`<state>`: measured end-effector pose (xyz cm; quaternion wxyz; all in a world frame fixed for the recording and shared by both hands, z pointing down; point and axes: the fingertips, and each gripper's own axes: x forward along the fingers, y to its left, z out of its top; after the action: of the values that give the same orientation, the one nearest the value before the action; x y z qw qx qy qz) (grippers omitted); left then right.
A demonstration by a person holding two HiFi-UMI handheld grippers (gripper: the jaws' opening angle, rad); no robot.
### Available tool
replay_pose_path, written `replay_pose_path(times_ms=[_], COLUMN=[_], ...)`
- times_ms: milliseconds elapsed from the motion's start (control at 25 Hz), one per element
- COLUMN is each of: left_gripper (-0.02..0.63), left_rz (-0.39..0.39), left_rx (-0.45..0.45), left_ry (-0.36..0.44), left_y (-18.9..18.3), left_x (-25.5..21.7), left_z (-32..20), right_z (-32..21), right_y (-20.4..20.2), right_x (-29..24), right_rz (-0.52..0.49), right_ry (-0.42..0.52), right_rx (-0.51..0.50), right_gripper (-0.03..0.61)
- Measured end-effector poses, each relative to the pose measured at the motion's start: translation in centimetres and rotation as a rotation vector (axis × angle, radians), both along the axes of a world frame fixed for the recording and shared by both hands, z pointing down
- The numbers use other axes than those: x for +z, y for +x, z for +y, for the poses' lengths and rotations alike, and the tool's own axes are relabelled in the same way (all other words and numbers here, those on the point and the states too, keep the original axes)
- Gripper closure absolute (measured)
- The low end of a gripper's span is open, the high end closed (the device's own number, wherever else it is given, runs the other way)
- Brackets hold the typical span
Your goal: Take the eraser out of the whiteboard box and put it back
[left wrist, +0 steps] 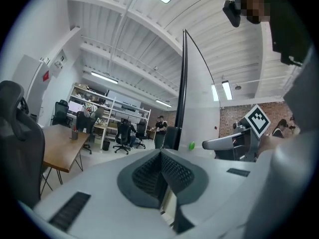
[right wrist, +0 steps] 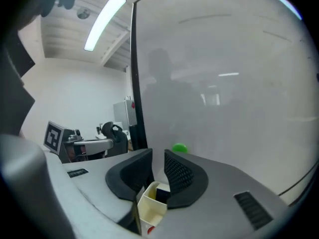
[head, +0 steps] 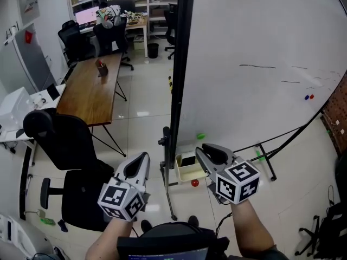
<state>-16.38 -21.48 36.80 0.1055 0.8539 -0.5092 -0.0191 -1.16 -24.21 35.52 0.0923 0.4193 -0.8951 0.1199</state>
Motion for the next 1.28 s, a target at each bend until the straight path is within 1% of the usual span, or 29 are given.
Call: replay_pose_path(times_ms=[80,120,240,320,480,680,840,1000,1160,1280], left_gripper=[0.580,0.580,0.580,0.580,0.580,0.580,0.580,0.580,0.580,0.580], left_rz=[0.005,0.005,0.005,0.002,-0.013,-0.017,-0.024,-0.015,-0.051,-0.067], left_rx=[0.010,0.015,0.010,0.007,0.000,-0.011,-0.040,-0.103,-0.174,-0.194], left_ry=[0.019,0.028,0.060,0.077,0.067,0.068,0.070,0.058,0.057,0.042], left_y=[0.3,0.4,0.4,0.3,0.5,1.5,3.0,4.8,5.6,5.6], left_x=[-1.2,-1.8,-3.3,-3.9,-3.5,-3.8,-4.1,-4.3,-4.1,-3.9], left_z=[0.6,0.9,1.7,1.9,1.8,2.1,2.5,3.4,4.6,6.3], right_z=[0.9,1.3,2.3,2.5,2.6,2.9,2.9,3.0,3.1,3.6], right_y=[0.7,1.1,2.3,2.9,3.6,4.1,5.3,6.4,7.3,7.7], right_x=[-2.0,-2.8,-4.4,-4.9,-5.2,-5.2,-5.7,-5.5,-4.9,-5.0], right_rz=[-0.039,-0.063,-0.126,-0.143,-0.150,-0.145,-0.150,-0.123,-0.139,-0.165], right_ry=[0.075,0.104,0.154,0.173,0.192,0.190,0.207,0.235,0.220,0.215], right_rx=[0.016,0.023,0.049,0.065,0.074,0.051,0.015,-0.066,-0.153,-0.160], right_gripper=[0.547,0.558,0.558,0.558,0.558,0.558,0.558,0.558,0.558,0.558])
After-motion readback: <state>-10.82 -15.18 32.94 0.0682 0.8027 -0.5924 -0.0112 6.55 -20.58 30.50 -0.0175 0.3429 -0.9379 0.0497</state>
